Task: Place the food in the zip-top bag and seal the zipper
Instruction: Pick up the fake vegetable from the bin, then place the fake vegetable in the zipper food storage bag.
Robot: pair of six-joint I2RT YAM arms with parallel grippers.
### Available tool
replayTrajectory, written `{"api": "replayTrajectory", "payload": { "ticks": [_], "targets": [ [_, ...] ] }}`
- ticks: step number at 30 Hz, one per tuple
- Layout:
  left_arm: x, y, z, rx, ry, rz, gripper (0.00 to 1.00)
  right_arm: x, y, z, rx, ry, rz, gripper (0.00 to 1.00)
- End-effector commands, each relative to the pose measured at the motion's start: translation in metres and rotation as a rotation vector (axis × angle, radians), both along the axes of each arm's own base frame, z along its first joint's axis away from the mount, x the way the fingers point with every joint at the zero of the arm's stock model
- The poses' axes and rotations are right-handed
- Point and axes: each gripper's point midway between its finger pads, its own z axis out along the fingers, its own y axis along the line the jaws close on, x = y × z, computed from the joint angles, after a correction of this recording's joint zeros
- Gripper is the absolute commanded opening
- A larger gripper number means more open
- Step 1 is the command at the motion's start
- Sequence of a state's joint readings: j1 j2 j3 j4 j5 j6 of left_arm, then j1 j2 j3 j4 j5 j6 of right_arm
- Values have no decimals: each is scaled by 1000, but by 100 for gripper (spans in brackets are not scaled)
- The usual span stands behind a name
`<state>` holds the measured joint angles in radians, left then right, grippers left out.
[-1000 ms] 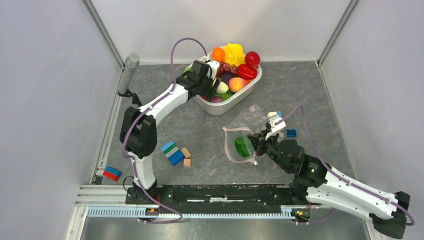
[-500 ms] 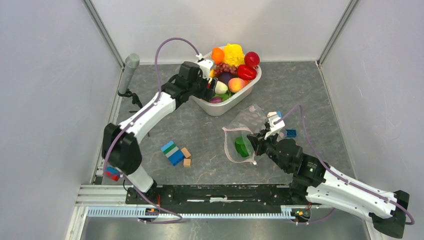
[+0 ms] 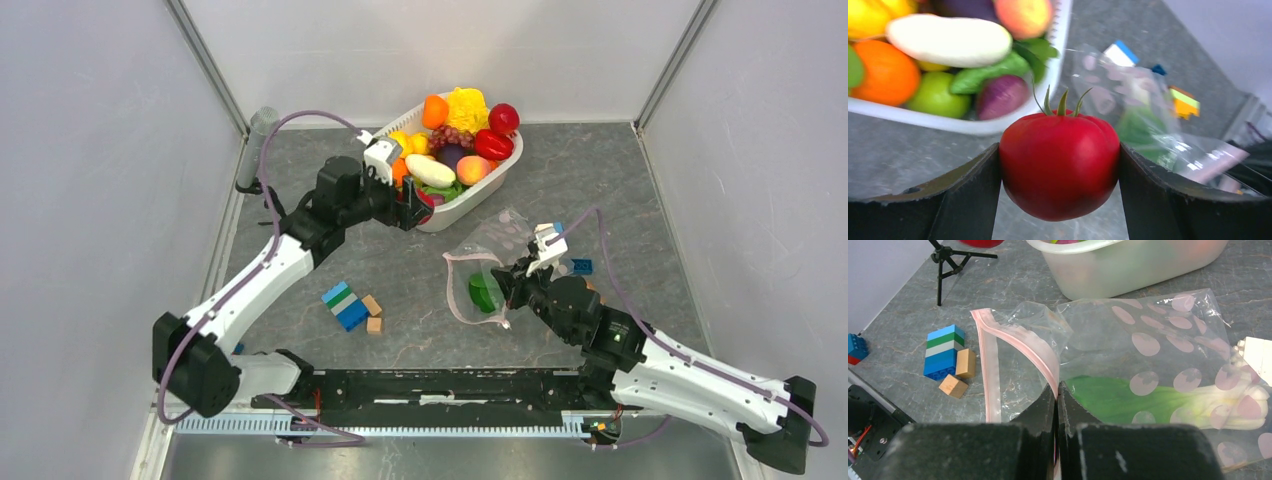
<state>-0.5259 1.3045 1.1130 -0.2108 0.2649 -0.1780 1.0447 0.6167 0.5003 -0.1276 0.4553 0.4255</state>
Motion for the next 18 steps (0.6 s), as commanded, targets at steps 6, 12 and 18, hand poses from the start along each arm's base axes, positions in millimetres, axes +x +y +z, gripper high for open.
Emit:
{"api": "replayTrajectory", "payload": {
  "ticks": [6, 12, 18],
  "targets": [
    [-101, -22, 49, -324, -19, -216, 54, 14, 5, 20, 79, -4, -85, 5],
    [-142, -43, 39, -412, 25, -273, 54, 13, 27, 48, 113, -43, 6, 4],
    [-149, -58, 28, -450, 28, -245, 54, 10, 43, 62, 131, -50, 69, 3]
  ]
}}
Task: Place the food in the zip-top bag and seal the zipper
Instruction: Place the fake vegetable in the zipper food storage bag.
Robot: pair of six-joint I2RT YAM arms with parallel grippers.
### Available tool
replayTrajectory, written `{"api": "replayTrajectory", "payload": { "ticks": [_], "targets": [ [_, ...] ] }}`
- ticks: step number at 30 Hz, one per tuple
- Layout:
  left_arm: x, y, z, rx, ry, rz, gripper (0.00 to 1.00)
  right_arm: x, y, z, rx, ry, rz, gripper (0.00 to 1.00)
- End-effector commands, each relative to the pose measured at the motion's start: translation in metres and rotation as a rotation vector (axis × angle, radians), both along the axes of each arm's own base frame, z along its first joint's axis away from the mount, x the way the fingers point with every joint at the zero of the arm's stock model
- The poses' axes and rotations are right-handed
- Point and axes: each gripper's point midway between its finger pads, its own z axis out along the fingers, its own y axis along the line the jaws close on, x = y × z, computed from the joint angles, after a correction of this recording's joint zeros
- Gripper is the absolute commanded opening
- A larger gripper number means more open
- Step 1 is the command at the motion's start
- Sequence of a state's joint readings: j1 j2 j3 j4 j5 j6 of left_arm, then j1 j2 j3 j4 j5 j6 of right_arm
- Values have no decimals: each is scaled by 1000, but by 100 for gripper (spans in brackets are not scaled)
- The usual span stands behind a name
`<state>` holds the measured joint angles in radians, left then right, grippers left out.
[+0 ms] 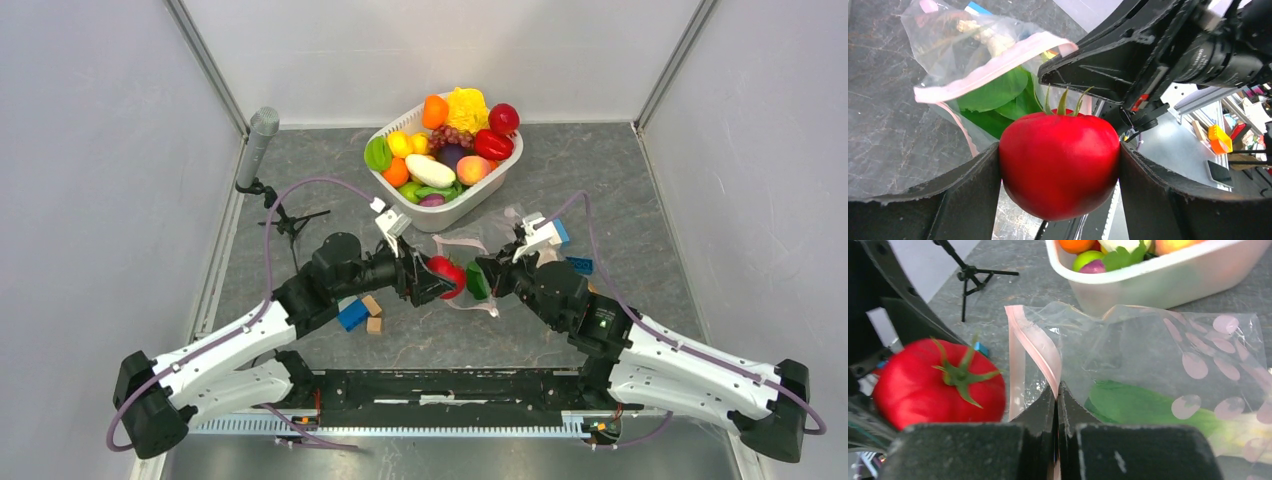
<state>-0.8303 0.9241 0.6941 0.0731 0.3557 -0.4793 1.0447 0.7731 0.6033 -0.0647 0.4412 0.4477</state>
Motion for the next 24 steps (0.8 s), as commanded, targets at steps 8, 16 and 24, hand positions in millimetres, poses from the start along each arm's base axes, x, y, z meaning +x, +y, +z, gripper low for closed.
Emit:
{"api": "replayTrajectory", "payload": {
  "ticks": [8, 16, 24],
  "targets": [
    [33, -28, 21, -116, -40, 117, 56, -15, 27, 53, 175, -62, 132, 3],
    [54, -1, -1, 68, -135, 266, 65, -20, 27, 75, 274, -93, 152, 4],
    [54, -25, 26, 13, -154, 187, 68, -22, 30, 88, 329, -100, 164, 4]
  ]
}}
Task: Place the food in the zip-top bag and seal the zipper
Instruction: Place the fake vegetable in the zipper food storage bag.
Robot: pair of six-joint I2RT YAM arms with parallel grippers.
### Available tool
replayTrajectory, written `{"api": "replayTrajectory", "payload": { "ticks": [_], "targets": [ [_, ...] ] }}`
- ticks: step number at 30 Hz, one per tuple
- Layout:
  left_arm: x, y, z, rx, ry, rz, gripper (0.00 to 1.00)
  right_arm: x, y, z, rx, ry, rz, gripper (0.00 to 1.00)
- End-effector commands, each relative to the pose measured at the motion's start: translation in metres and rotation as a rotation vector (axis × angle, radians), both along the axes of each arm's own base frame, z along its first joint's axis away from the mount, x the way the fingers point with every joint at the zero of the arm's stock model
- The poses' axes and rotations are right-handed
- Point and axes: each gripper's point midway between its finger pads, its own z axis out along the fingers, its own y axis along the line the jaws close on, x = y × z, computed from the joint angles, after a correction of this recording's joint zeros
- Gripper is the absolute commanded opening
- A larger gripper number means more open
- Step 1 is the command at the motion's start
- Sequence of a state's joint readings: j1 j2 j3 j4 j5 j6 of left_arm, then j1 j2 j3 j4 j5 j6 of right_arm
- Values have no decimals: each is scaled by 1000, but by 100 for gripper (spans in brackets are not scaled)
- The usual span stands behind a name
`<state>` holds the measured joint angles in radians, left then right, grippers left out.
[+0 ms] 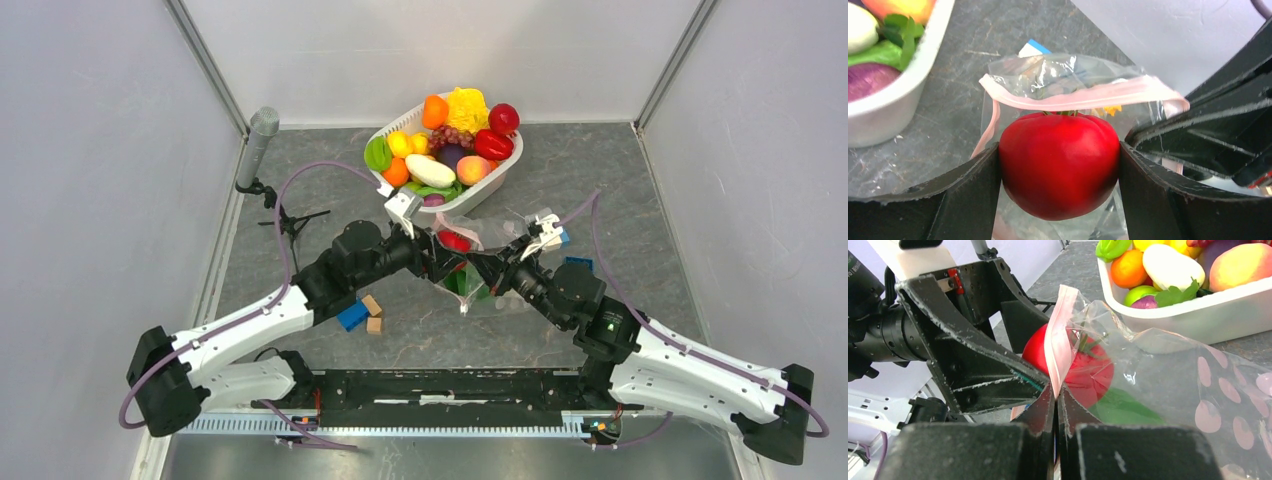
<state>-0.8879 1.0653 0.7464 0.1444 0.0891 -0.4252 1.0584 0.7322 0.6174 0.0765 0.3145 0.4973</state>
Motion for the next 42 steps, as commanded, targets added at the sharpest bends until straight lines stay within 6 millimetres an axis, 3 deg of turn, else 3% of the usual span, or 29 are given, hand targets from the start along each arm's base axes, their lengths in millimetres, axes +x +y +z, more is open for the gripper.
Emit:
{"api": "replayTrajectory", "payload": {
  "ticks": [1, 3, 7, 10, 14, 17, 20, 23, 29, 33, 37, 42],
  "targets": [
    [9, -12, 41, -55, -91, -15, 69, -4, 5, 35, 108, -45, 27, 4],
    [7, -19, 50, -61, -95, -47, 72, -5, 5, 32, 104, -43, 32, 4],
    [12, -25, 31, 43, -77, -70, 80, -18, 8, 46, 242, -66, 96, 4],
    [6, -34, 45, -34, -83, -112, 83, -18, 1, 56, 342, -76, 80, 5],
    [4, -42, 55, -52, -90, -150, 92, -13, -1, 58, 312, -80, 52, 5],
    [1, -46, 46, -4, -68, -187, 100, -11, -7, 56, 309, -87, 27, 5],
    [0, -45, 43, -10, -60, -188, 100, -8, -18, 52, 317, -84, -24, 5],
    [-1, -40, 50, -27, -72, -173, 100, -3, -28, 47, 323, -70, -75, 6],
    [-16, -21, 82, -65, -141, -179, 100, 10, -48, 24, 253, -10, -214, 7],
    [-19, -1, 92, -58, -185, -127, 100, 11, -53, 32, 169, -80, -216, 7],
    [-4, 23, 73, 35, -180, 10, 100, 12, -60, 33, 18, -130, -222, 8],
    [19, 44, 52, 153, -155, 153, 100, 8, -73, 38, -29, -164, -230, 8]
  ]
}}
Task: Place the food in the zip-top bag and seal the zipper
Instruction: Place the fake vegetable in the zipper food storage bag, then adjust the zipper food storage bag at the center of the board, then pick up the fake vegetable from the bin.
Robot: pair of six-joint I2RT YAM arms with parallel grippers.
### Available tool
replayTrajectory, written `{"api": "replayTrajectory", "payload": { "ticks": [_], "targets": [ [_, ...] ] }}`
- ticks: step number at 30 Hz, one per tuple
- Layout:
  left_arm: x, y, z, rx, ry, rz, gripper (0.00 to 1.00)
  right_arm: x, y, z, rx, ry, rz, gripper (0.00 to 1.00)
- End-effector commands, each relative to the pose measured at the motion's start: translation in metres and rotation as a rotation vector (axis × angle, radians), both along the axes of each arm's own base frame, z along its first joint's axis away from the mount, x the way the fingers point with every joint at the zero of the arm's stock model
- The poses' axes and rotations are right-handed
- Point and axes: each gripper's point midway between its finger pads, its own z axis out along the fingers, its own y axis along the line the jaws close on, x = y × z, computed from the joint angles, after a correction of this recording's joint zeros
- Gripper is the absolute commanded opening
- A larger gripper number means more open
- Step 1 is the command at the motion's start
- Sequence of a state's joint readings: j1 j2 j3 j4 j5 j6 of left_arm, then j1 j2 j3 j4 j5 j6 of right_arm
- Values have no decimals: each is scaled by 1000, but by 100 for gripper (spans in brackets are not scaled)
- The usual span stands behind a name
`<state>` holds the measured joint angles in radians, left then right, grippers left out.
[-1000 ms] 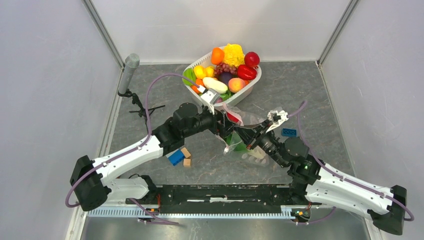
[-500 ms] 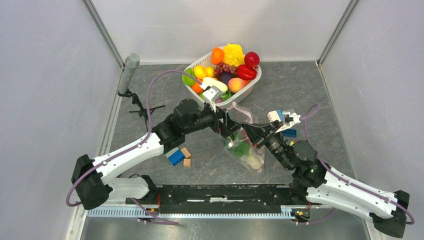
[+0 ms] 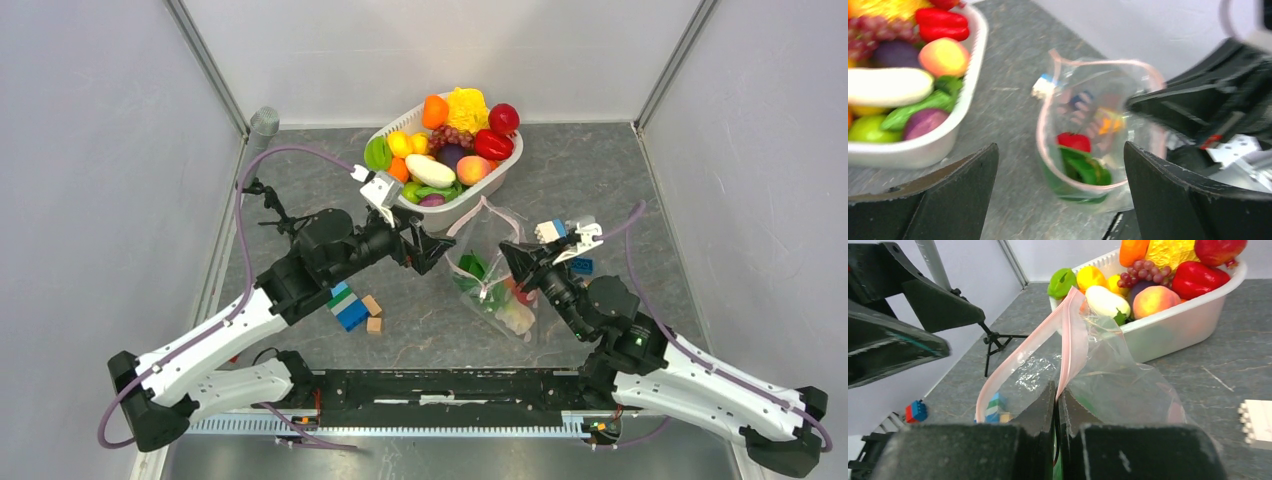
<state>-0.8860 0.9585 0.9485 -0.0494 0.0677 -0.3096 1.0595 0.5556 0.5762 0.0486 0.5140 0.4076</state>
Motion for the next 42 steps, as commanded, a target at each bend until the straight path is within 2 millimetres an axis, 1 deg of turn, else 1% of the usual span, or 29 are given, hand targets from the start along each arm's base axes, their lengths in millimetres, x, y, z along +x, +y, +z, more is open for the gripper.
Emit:
{"api": "replayTrajectory", "payload": {
  "ticks": [1, 4, 8, 11, 12, 14, 15, 16, 19, 23, 24, 25, 26, 27, 28, 30, 34, 36, 38, 39, 40, 42],
  "targets": [
    [30, 26, -38, 175, 19, 182, 100, -1, -25, 17, -60, -48, -62, 7],
    [41, 30, -40, 192, 24, 209, 100, 1, -50, 15, -42, -21, -158, 7],
    [60, 26, -36, 199, 30, 194, 100, -3, -73, 30, 24, -52, -213, 7],
    [76, 19, -34, 219, 36, 168, 100, -6, -88, 43, 38, -79, -241, 7],
    [82, 19, -31, 218, 35, 184, 100, -7, -91, 45, 35, -79, -249, 6],
    [99, 20, -31, 216, 48, 242, 100, -8, -94, 48, 28, -82, -251, 6],
    [107, 21, -30, 205, 50, 279, 100, -8, -93, 47, 24, -81, -247, 6],
    [116, 20, -34, 205, 57, 305, 100, -8, -91, 46, 23, -79, -236, 6],
    [138, 17, -44, 232, 54, 345, 100, -9, -75, 40, 11, -81, -175, 6],
    [168, 11, -59, 272, 42, 371, 100, -7, -54, 19, -24, -40, -123, 6],
    [175, 10, -58, 280, 28, 364, 100, -7, -50, 14, -26, -30, -111, 6],
    [182, 8, -62, 298, 24, 358, 100, -7, -45, 9, -29, -23, -99, 6],
    [189, 6, -62, 316, 12, 352, 100, -7, -42, 5, -25, -17, -89, 5],
    [194, 3, -68, 342, 13, 333, 100, -7, -39, 1, -20, -8, -80, 5],
    [202, 3, -69, 360, 12, 336, 100, -8, -37, -1, -16, -5, -72, 5],
    [215, 4, -77, 402, 35, 358, 100, -9, -33, -7, -13, 5, -55, 5],
    [232, -2, -82, 428, -5, 334, 100, -9, -28, -17, -11, 24, -41, 6],
    [240, -3, -90, 489, -47, 309, 100, -9, -27, -20, -16, 28, -39, 6],
    [244, -6, -97, 545, -78, 255, 100, -9, -26, -22, -23, 31, -34, 6],
    [244, -6, -104, 582, -78, 226, 100, -9, -26, -23, -29, 31, -32, 6],
    [245, -6, -105, 607, -86, 199, 100, -9, -25, -23, -35, 31, -31, 6],
    [247, -1, -111, 668, -99, 159, 100, -9, -25, -24, -46, 35, -29, 6]
  ]
}}
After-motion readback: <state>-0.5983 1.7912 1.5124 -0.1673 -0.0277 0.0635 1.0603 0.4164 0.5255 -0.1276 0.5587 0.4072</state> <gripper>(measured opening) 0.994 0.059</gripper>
